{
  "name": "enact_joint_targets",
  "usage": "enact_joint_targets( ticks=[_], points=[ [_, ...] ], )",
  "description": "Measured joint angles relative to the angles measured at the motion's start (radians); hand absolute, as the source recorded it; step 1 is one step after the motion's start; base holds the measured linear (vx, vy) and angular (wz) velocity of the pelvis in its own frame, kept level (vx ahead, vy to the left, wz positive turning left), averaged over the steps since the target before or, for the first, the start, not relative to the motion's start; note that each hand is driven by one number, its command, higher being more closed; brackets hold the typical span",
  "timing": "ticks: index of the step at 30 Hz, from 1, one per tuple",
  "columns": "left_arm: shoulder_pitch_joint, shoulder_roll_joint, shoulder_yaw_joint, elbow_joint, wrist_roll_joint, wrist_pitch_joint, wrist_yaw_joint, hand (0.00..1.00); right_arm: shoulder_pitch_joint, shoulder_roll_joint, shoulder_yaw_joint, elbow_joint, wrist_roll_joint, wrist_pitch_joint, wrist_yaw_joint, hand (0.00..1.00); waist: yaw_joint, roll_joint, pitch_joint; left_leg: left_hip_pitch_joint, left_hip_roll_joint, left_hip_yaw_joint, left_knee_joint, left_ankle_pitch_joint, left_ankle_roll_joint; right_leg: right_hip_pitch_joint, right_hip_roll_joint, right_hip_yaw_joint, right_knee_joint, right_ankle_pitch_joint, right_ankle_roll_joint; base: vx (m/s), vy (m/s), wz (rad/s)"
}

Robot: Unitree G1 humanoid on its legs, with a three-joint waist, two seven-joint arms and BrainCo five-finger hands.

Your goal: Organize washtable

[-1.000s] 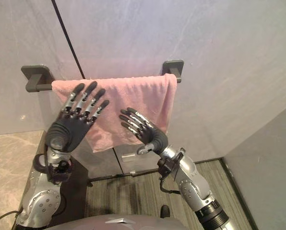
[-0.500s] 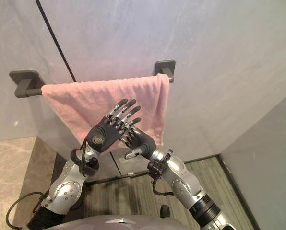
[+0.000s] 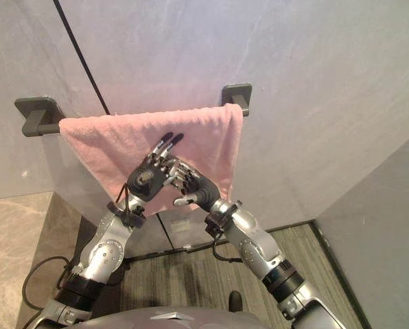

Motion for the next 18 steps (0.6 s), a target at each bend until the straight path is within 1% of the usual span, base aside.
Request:
enact_joint_targets(
  ticks=[2,5,8,9,12,14,16,18],
  points=[
    [-0.013,-0.013,0.034,0.009,0.003,-0.007,0.028,0.0,-0.024,0.018,-0.006,0.015,-0.001,0.0,-0.007,0.0,0.002,-0.002,0.0,-0.015,0.0,-0.004,-0.002,0.007,-0.001,-0.013,0.0,-0.001,0.0,0.004,-0.002,-0.02,-0.013,0.06],
    [-0.023,-0.027,0.073,0.024,0.004,-0.01,0.051,0.0,-0.044,0.037,-0.008,0.05,-0.003,0.0,-0.01,0.0,0.003,-0.004,0.002,-0.017,0.001,-0.008,-0.003,0.01,-0.004,-0.015,0.001,-0.004,0.0,0.005,-0.003,-0.02,-0.016,0.05],
    [-0.026,-0.055,0.163,0.05,0.004,-0.021,0.094,0.0,-0.052,0.057,-0.03,0.07,-0.012,-0.011,-0.016,0.0,0.002,-0.007,0.003,-0.019,0.001,-0.009,-0.004,0.013,-0.005,-0.016,0.001,-0.005,0.0,0.007,-0.003,0.0,0.0,0.0],
    [-0.025,-0.054,0.188,0.056,0.004,-0.026,0.099,0.0,-0.052,0.059,-0.054,0.078,-0.014,-0.011,-0.023,0.0,0.003,-0.01,0.005,-0.021,0.001,-0.009,-0.003,0.014,-0.005,-0.017,0.001,-0.005,0.0,0.009,-0.004,0.0,0.0,0.0],
    [-0.021,-0.061,0.202,0.055,0.004,-0.038,0.1,0.0,-0.052,0.064,-0.11,0.078,-0.044,-0.025,-0.049,0.0,0.009,-0.018,0.011,-0.026,0.001,-0.012,-0.005,0.019,-0.005,-0.022,-0.001,-0.006,0.0,0.011,-0.005,-0.03,-0.004,0.03],
    [-0.004,-0.076,0.242,0.055,0.005,-0.042,0.101,0.0,-0.043,0.066,-0.171,0.078,-0.05,-0.033,-0.067,0.0,0.008,-0.026,0.017,-0.03,0.001,-0.014,-0.01,0.02,-0.007,-0.025,-0.001,-0.007,0.0,0.012,-0.005,-0.04,-0.006,0.02],
    [0.022,-0.098,0.27,0.055,0.005,-0.045,0.103,0.0,-0.022,0.067,-0.217,0.077,-0.051,-0.045,-0.079,0.0,0.008,-0.027,0.017,-0.04,0.001,-0.016,-0.011,0.021,-0.008,-0.034,-0.001,-0.009,0.0,0.012,-0.005,-0.02,-0.005,0.04],
    [0.059,-0.101,0.29,0.055,0.005,-0.044,0.108,0.0,0.011,0.068,-0.261,0.077,-0.051,-0.048,-0.086,0.0,0.008,-0.028,0.02,-0.045,0.001,-0.018,-0.012,0.023,-0.008,-0.039,-0.001,-0.012,0.0,0.012,-0.005,0.02,-0.01,0.04]
  ],
)
